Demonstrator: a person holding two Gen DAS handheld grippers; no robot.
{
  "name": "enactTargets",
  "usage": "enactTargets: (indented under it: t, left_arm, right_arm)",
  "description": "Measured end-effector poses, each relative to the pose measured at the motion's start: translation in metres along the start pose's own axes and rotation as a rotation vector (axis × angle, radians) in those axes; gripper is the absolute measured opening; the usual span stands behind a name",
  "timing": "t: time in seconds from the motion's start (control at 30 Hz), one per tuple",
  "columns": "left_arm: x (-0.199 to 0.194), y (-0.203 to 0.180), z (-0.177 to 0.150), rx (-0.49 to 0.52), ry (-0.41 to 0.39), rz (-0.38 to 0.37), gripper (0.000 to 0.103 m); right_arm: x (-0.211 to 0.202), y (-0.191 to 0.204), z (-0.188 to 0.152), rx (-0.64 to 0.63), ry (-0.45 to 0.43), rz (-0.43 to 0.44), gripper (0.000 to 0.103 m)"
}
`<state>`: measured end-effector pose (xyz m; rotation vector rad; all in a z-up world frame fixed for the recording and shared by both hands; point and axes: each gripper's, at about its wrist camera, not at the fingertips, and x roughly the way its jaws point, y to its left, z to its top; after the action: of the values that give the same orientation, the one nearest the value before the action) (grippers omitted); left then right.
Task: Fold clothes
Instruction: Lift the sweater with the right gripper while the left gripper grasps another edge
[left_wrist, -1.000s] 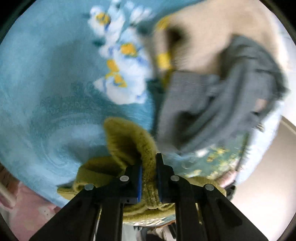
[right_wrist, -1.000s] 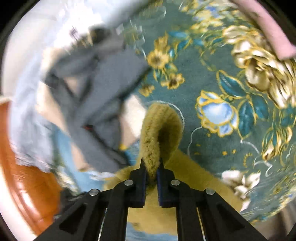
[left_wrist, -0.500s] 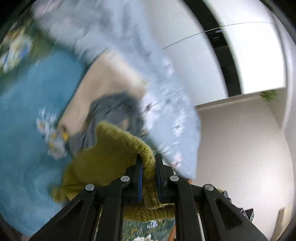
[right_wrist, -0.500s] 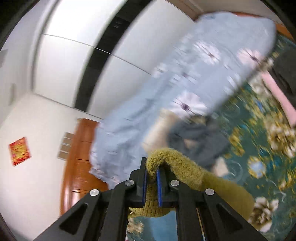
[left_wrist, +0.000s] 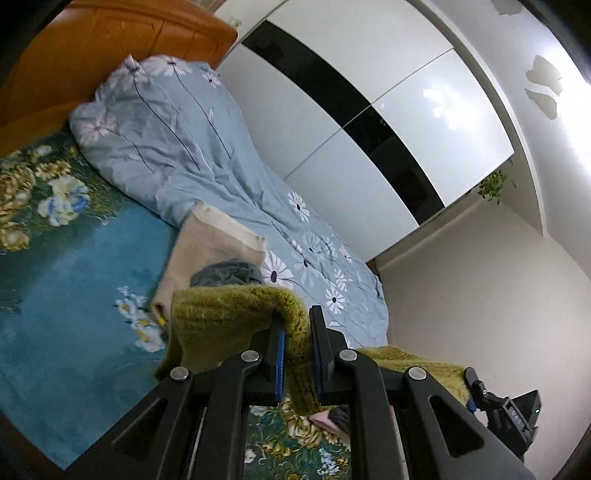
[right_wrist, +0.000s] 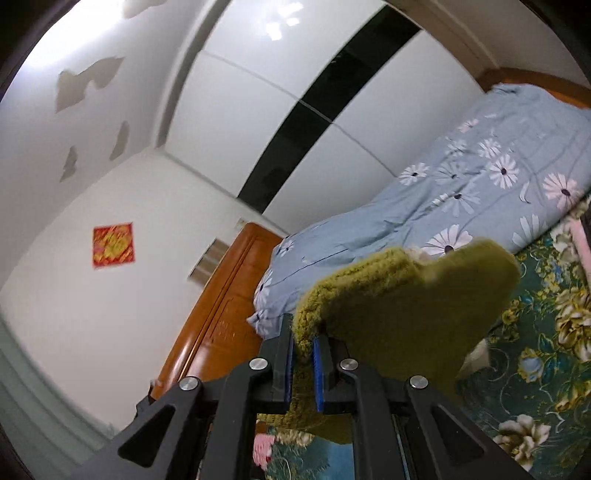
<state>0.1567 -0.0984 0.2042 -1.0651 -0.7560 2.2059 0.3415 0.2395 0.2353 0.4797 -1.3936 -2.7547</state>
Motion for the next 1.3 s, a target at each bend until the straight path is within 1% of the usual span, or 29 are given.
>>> enactTargets:
  t: [0.07, 0.17, 0.27, 0.3, 0.4, 0.43, 0.47, 0.5, 0.6, 0.7, 0.8, 0.9, 0.93, 1.0, 1.07, 1.1, 1.2, 1.27, 1.3]
  left_arm:
    - [-0.015, 0.0, -0.004, 0.009, -0.023, 0.001, 0.012]
    - [-0.032, -0.008, 0.002, 0.04, -0.057, 0.005, 0.012]
    - [-0.027, -0.009, 0.014, 0.058, -0.061, 0.026, 0.012]
    - [-0.019, -0.005, 0.018, 0.061, -0.053, 0.046, 0.012]
    - [0.021, 0.02, 0.024, 0.041, 0.011, 0.102, 0.012]
    - [0.042, 0.036, 0.024, 0.022, 0.051, 0.127, 0.012]
    - [0.064, 0.053, 0.023, 0.003, 0.094, 0.153, 0.012]
    - [0.08, 0.066, 0.022, -0.015, 0.126, 0.167, 0.012]
    - [0.143, 0.121, 0.016, -0.101, 0.245, 0.207, 0.012]
    - [0.202, 0.16, 0.009, -0.12, 0.364, 0.276, 0.012]
    - [0.241, 0.181, 0.002, -0.125, 0.415, 0.285, 0.012]
    - [0.266, 0.2, -0.005, -0.16, 0.453, 0.278, 0.012]
    - [0.269, 0.204, -0.01, -0.172, 0.465, 0.28, 0.012]
    - [0.267, 0.217, -0.031, -0.169, 0.508, 0.3, 0.012]
    - [0.265, 0.231, -0.052, -0.164, 0.551, 0.321, 0.013]
    - [0.26, 0.239, -0.067, -0.162, 0.58, 0.345, 0.013]
    - [0.243, 0.265, -0.114, -0.181, 0.661, 0.402, 0.013]
    - [0.234, 0.278, -0.14, -0.186, 0.714, 0.441, 0.013]
    - [0.23, 0.281, -0.148, -0.189, 0.726, 0.453, 0.013]
  right_arm:
    - [-0.013, 0.012, -0.008, -0.037, 0.012, 0.007, 0.009]
    - [-0.022, 0.022, -0.011, -0.058, 0.025, 0.03, 0.009]
    - [-0.019, 0.026, -0.012, -0.057, 0.05, 0.02, 0.009]
    - [-0.013, 0.026, -0.012, -0.056, 0.064, 0.005, 0.009]
    - [0.019, 0.007, -0.014, -0.032, 0.123, -0.076, 0.009]
    - [0.037, -0.007, -0.017, -0.003, 0.157, -0.113, 0.009]
    - [0.052, -0.022, -0.02, 0.027, 0.183, -0.146, 0.009]
    - [0.066, -0.038, -0.024, 0.062, 0.208, -0.182, 0.009]
    - [0.114, -0.095, -0.039, 0.157, 0.277, -0.293, 0.009]
    - [0.159, -0.152, -0.051, 0.24, 0.331, -0.389, 0.009]
    - [0.199, -0.192, -0.057, 0.262, 0.37, -0.489, 0.009]
    - [0.217, -0.217, -0.062, 0.273, 0.366, -0.534, 0.009]
    - [0.219, -0.225, -0.066, 0.285, 0.366, -0.542, 0.009]
    - [0.216, -0.241, -0.081, 0.321, 0.379, -0.557, 0.009]
    - [0.206, -0.253, -0.104, 0.336, 0.413, -0.595, 0.009]
    - [0.202, -0.26, -0.116, 0.344, 0.436, -0.616, 0.009]
    - [0.181, -0.286, -0.166, 0.384, 0.534, -0.696, 0.009]
    - [0.164, -0.302, -0.197, 0.437, 0.568, -0.746, 0.009]
    - [0.155, -0.309, -0.212, 0.473, 0.574, -0.765, 0.009]
